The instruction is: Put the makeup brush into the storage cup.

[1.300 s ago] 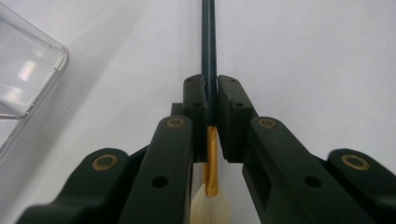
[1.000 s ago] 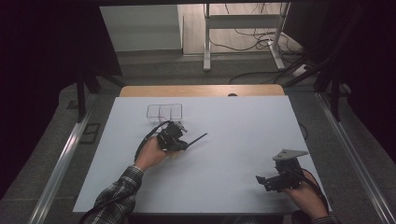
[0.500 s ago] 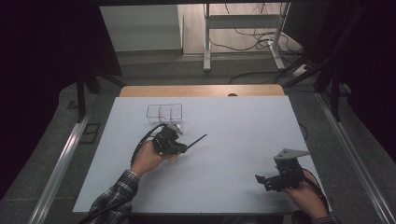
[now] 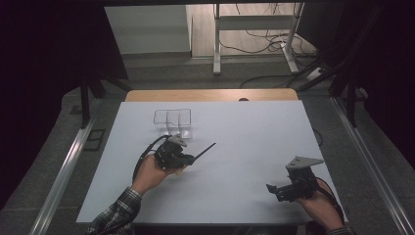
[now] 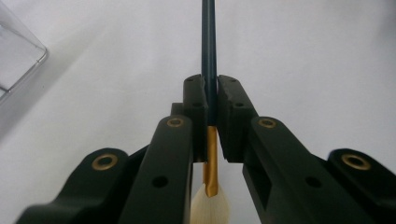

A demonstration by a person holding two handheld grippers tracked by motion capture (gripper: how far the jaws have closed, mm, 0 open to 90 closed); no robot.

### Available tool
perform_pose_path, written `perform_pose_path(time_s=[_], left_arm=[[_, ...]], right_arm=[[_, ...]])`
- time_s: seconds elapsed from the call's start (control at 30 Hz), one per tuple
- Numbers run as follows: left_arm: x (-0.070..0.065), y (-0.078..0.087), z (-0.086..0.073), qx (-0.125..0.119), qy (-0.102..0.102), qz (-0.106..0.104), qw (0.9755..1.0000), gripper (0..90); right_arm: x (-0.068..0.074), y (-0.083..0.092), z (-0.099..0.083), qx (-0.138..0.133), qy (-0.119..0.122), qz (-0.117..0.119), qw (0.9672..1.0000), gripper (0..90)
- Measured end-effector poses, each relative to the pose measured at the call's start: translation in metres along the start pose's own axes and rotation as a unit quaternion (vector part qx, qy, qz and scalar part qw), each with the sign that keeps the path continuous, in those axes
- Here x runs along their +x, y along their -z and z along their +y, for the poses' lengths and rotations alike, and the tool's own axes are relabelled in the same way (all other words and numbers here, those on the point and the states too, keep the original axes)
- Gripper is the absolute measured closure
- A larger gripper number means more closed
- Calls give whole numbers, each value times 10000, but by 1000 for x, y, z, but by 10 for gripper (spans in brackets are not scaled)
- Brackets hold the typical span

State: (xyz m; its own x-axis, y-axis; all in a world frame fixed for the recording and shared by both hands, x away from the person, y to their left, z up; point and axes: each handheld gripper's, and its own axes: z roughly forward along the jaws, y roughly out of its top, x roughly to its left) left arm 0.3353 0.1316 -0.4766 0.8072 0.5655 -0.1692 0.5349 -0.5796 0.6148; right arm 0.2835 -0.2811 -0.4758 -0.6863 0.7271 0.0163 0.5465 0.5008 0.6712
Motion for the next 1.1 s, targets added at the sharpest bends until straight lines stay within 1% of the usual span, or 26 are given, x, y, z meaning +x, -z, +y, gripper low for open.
perform_pose_path(time_s=[0.13,0.2,0.27,0.37,0.43,0.47,0.5,0.6,0.67,0.7,0.73,0.9,0.97,1.0,1.03,1.1], left_arm=[[-5,4,-6,-21,-9,33,10000,832],[-6,7,-9,-39,8,38,10000,832],[-9,11,-13,-136,74,19,9999,832],[-11,13,-15,-158,91,-2,9998,832],[-14,15,-19,-157,83,-29,9998,832],[-17,17,-22,-138,73,-60,9999,831],[-17,17,-22,-138,73,-60,9999,832],[-23,21,-27,-131,68,-70,9999,831],[-25,23,-29,-130,63,-86,9999,831],[-25,23,-29,-130,63,-86,9999,832],[-27,25,-32,-140,90,-98,9998,831],[-32,28,-37,-115,96,-105,9998,831],[-37,29,-41,-100,50,-99,9999,830],[-38,30,-42,-90,41,-83,9999,829],[-38,30,-42,-90,41,-83,9999,829],[-42,31,-44,-88,37,-85,9999,829]], right_arm=[[2,1,1,-22,73,-2,10000,0],[3,1,2,-28,108,17,9999,0],[5,2,3,-63,170,12,9998,0],[6,2,4,-76,220,7,9997,0],[8,2,5,-88,251,22,9996,0],[8,2,5,-105,277,24,9996,0],[8,2,5,-105,277,24,9996,0],[11,2,7,-107,292,90,9995,0],[12,1,8,-103,325,92,9994,0],[13,1,8,-101,305,120,9994,0],[13,0,9,-113,317,137,9993,0],[16,-1,11,-101,378,135,9991,0],[19,-3,13,-57,469,132,9988,0],[20,-3,14,-60,522,131,9985,0],[20,-3,14,-60,522,131,9985,0],[23,-5,15,-11,637,107,9979,0]])
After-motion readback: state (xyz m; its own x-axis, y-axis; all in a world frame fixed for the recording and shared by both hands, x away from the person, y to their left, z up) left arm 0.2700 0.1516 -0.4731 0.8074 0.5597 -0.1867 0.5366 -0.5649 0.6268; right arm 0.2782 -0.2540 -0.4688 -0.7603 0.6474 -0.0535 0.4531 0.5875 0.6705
